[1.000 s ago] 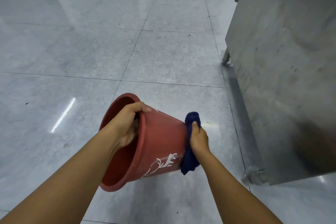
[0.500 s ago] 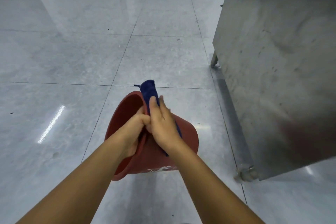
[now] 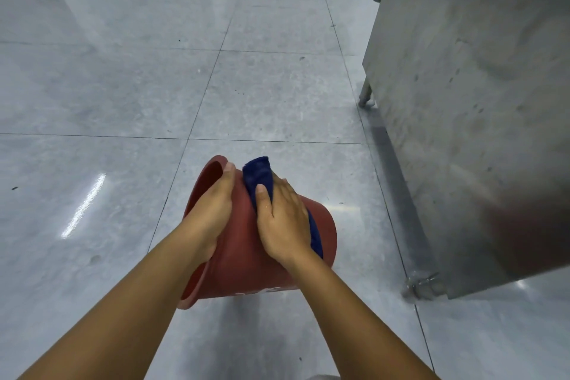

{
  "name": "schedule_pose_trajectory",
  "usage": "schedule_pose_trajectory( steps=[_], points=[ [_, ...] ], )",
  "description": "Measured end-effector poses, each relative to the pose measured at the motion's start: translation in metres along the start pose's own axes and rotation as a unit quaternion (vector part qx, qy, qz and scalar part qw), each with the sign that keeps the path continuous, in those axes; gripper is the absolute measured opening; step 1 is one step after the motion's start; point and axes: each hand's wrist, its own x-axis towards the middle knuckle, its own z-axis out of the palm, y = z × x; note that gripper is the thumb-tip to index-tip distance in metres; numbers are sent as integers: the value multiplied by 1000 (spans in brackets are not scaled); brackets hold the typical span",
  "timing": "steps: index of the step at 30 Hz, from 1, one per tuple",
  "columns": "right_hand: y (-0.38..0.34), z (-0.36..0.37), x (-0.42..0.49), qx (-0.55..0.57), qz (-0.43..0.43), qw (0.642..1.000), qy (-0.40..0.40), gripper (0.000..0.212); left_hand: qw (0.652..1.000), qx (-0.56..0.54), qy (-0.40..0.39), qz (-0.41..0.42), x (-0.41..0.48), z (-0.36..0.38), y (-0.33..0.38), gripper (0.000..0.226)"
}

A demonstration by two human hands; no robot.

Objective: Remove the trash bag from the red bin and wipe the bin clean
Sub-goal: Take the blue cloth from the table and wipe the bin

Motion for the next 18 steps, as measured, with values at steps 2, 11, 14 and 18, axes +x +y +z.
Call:
schedule_pose_trajectory(
  steps=[2,11,14,18],
  points=[
    [14,0,3,-19,28,999,12,53,1000,-7,14,-22,-2,-5,-1,46],
    [91,-25,9,14,241,966,89,51,998,55,-19,32,-4,7,-6,43],
    [114,-37,8,126,373,908,143,54,996,62,-21,61,-6,14,-5,30],
    [122,-70,-1,296,405,833,232,53,998,33,0,45,-8,15,-1,21]
  ],
)
